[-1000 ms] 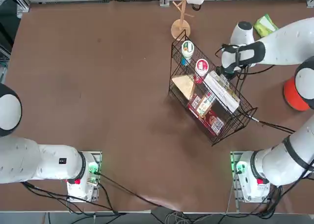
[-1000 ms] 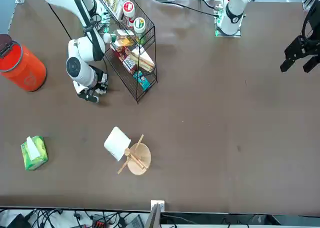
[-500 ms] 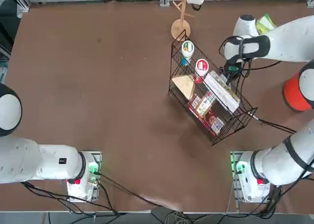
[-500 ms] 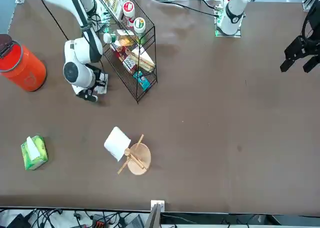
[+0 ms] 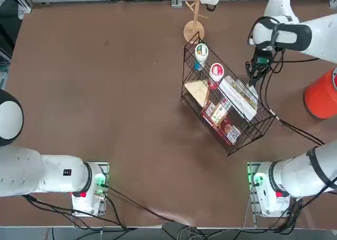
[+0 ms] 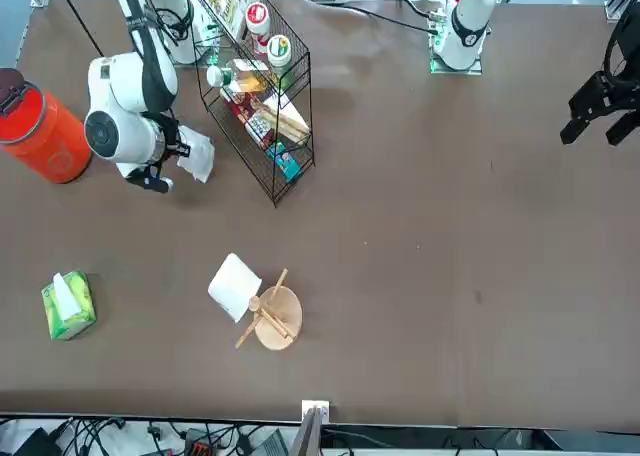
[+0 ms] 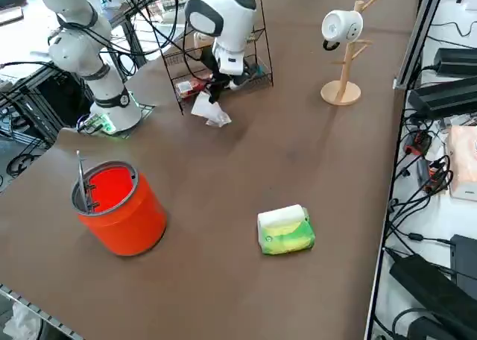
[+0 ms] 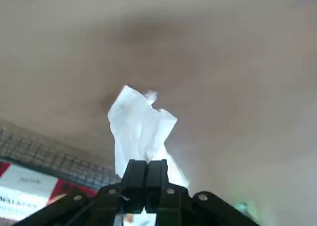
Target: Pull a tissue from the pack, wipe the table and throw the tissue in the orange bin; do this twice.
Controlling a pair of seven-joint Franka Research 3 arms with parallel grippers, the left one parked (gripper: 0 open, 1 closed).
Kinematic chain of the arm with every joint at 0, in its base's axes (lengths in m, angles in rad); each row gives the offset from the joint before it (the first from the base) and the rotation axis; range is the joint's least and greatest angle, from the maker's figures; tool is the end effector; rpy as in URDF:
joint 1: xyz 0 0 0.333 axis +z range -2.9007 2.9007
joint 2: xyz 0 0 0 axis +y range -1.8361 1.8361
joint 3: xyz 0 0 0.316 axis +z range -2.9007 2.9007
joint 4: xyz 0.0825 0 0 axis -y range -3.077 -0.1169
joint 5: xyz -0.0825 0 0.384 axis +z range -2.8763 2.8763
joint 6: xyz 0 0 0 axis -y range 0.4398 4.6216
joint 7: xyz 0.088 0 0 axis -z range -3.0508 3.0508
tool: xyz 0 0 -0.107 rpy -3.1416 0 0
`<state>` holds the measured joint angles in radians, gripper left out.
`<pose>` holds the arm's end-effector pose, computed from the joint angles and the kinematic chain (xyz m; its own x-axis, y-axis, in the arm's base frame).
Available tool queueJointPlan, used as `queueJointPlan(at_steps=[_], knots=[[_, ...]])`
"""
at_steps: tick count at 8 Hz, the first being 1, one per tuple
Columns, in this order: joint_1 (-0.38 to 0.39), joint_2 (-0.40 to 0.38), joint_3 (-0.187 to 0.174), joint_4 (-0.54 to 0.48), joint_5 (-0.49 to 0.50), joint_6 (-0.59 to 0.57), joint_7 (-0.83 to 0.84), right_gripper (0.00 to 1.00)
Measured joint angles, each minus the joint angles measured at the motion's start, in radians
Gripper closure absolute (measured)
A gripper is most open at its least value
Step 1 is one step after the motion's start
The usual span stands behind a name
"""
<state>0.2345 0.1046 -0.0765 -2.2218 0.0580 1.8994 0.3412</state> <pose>0.4803 0.0808 0.3018 0.8896 -0.2173 -0.4017 -0.1904 -0.9759 0.1063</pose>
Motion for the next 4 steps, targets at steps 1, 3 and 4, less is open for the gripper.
queueJointPlan(at_steps=[1, 3, 4], knots=[[-0.009, -0.001, -0.001, 0.046, -0.021, -0.070, 0.000, 0.99], [-0.048, -0.014, -0.004, 0.145, -0.058, -0.212, -0.004, 0.99], [-0.069, -0.022, -0.005, 0.191, -0.084, -0.277, -0.011, 0.99]])
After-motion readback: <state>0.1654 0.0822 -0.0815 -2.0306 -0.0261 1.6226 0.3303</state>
